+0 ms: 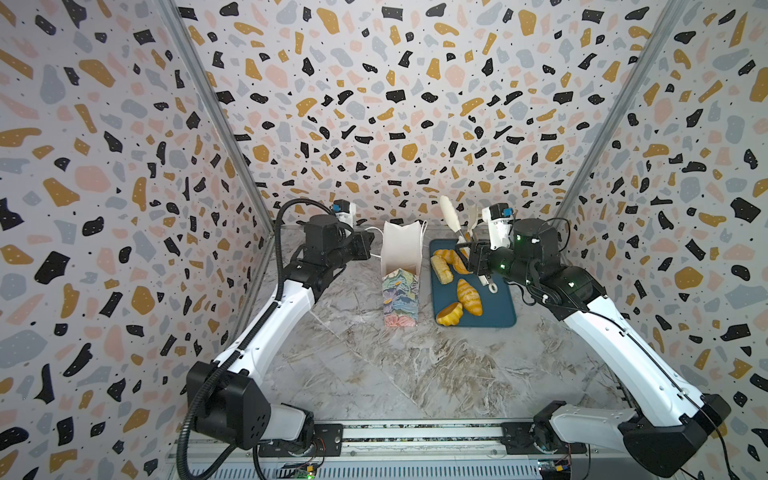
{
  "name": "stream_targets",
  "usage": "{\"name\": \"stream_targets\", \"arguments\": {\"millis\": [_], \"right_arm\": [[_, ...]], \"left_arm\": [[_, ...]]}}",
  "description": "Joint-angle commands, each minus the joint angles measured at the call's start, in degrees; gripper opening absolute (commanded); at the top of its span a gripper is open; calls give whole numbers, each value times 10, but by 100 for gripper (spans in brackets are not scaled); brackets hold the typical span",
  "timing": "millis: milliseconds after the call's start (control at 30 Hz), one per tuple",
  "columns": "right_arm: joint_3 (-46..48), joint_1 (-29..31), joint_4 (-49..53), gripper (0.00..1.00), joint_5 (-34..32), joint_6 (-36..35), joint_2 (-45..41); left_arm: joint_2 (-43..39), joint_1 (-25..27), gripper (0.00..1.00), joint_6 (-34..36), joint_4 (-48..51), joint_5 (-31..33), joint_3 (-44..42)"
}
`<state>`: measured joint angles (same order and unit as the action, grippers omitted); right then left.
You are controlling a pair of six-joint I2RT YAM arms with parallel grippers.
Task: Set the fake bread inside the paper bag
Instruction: 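Release the loaf into the bag and raise the tongs with the right gripper, then move the open tongs over the round yellow bun with the right gripper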
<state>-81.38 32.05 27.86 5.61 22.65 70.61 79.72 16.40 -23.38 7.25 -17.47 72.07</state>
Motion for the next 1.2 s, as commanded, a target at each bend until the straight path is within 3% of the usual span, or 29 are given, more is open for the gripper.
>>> {"name": "stream_targets", "arguments": {"millis": [0,800,1167], "right_arm": [[7,-6,25,55,-11,-3,-24],[168,-14,105,55,-59,79,-89],[203,-22,94,55,-53,125,-131]], "left_arm": [[-12,-3,0,3,-27,0,-8],[-17,-3,0,-6,-29,20,-15],[-13,-3,0,-5,-28,25,-16]]}}
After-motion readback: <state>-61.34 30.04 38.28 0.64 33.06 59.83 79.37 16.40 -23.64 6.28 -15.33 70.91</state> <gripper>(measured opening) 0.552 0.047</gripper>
